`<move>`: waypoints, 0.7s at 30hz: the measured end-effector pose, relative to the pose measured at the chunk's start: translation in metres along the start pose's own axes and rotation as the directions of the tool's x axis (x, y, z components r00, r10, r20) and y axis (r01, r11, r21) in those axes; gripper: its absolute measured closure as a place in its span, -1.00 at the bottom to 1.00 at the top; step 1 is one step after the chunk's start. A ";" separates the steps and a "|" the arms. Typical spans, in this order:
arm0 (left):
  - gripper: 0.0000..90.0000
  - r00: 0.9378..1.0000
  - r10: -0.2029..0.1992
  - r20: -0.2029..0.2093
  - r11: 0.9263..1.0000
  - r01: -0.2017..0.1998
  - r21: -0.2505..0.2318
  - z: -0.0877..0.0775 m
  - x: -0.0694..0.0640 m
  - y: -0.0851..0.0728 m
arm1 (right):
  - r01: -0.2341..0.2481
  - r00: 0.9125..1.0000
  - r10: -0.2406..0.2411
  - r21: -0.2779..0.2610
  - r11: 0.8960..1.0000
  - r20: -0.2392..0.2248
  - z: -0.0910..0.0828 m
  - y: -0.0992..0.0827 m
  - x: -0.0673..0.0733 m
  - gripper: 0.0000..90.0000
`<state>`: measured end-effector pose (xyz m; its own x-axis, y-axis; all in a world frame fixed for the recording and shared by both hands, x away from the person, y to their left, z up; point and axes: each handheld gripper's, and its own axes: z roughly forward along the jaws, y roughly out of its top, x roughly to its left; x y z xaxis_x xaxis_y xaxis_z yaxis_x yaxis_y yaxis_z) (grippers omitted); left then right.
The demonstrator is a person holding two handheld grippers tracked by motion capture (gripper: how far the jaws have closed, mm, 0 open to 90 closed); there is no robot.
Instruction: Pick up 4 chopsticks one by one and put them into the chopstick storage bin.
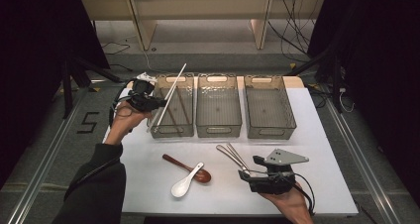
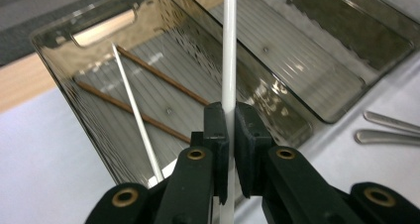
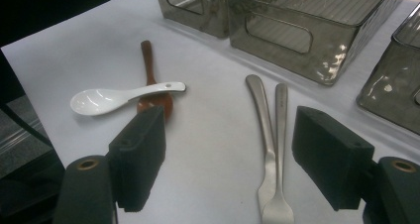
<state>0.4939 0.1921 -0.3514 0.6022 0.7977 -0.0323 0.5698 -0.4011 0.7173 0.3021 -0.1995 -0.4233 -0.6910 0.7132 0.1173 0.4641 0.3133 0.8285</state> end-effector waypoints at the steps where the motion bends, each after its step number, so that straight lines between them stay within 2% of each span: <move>1: 0.87 1.000 0.001 -0.002 1.000 -0.001 -0.009 0.001 0.001 0.002 | -0.001 1.000 0.001 0.000 1.000 0.000 0.000 0.000 0.000 -0.33; 4: 0.87 1.000 0.003 -0.006 1.000 -0.003 -0.020 0.005 0.004 0.008 | -0.003 1.000 0.003 0.000 1.000 -0.002 0.000 0.000 -0.001 -0.33; 6: 0.87 1.000 0.006 -0.020 1.000 -0.007 -0.021 0.010 0.006 0.011 | 0.000 1.000 0.000 -0.002 1.000 -0.002 0.000 0.000 -0.001 -0.33; 7: 0.87 0.999 0.006 -0.041 1.000 -0.007 -0.028 0.015 0.009 0.014 | 0.001 1.000 -0.001 0.000 1.000 -0.002 0.000 0.000 -0.001 -0.33; 12: 0.87 0.999 -0.003 -0.054 0.999 0.000 -0.046 0.020 0.014 0.018 | 0.000 1.000 0.000 -0.002 1.000 -0.003 0.001 0.000 -0.001 -0.33; 14: 0.87 0.997 -0.009 -0.073 0.999 0.006 -0.051 0.023 0.016 0.019 | 0.001 1.000 -0.001 0.001 1.000 -0.004 0.001 0.000 -0.001 -0.33; 21: 0.87 0.995 -0.040 -0.088 0.998 0.036 -0.047 0.036 0.020 0.014 | 0.000 1.000 0.000 0.001 1.000 -0.006 0.001 0.000 0.000 -0.33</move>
<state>0.5335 0.1863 -0.3672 0.5270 0.8499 0.0007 0.5641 -0.3504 0.7477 0.3028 -0.1994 -0.4242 -0.6946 0.7092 0.1207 0.4647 0.3142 0.8279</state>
